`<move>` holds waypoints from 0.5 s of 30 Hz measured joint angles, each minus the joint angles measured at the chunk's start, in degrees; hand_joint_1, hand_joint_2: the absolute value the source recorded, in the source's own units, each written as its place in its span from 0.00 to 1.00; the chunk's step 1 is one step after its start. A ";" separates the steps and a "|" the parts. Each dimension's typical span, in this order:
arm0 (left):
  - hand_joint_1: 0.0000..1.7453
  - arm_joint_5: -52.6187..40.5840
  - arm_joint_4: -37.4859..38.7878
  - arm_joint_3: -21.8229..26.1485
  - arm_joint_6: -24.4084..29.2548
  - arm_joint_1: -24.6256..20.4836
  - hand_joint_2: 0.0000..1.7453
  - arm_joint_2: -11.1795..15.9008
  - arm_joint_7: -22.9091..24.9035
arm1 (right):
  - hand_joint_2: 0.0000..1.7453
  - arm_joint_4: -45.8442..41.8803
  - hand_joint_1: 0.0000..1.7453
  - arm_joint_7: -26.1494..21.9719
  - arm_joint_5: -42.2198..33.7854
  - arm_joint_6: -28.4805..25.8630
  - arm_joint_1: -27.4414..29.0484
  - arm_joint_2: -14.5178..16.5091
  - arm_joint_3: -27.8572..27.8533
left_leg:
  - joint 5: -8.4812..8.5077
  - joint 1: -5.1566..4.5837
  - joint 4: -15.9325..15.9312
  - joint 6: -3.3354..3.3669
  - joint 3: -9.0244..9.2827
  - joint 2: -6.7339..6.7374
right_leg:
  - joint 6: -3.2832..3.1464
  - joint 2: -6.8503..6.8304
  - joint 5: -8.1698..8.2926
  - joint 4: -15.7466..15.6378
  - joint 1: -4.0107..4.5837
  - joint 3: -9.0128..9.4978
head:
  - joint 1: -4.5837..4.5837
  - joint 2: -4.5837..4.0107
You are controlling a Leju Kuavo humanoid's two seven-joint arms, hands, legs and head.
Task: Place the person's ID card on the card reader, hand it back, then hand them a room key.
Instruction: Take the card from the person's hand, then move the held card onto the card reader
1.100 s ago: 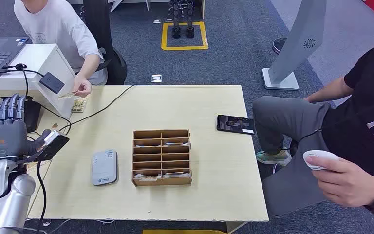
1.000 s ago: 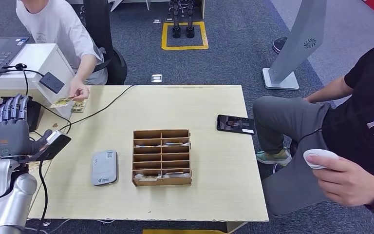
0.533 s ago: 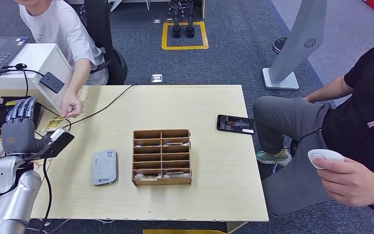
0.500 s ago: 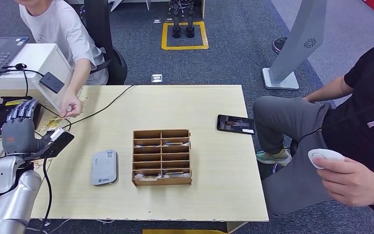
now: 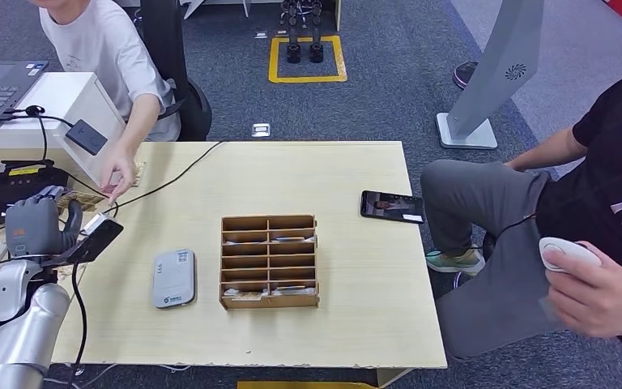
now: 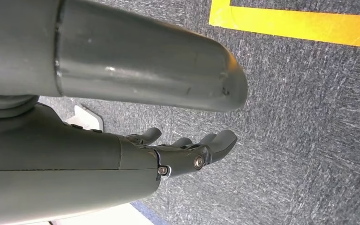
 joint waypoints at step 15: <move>1.00 30.82 -13.12 -1.20 -33.60 9.05 1.00 -2.95 2.91 | 0.00 0.02 0.00 -0.26 -0.49 -0.27 0.34 0.03 -1.45 | -0.01 -0.01 0.00 0.01 -0.02 0.03 | 0.00 0.04 0.00 -0.01 -0.01 -0.02 | 0.00 0.00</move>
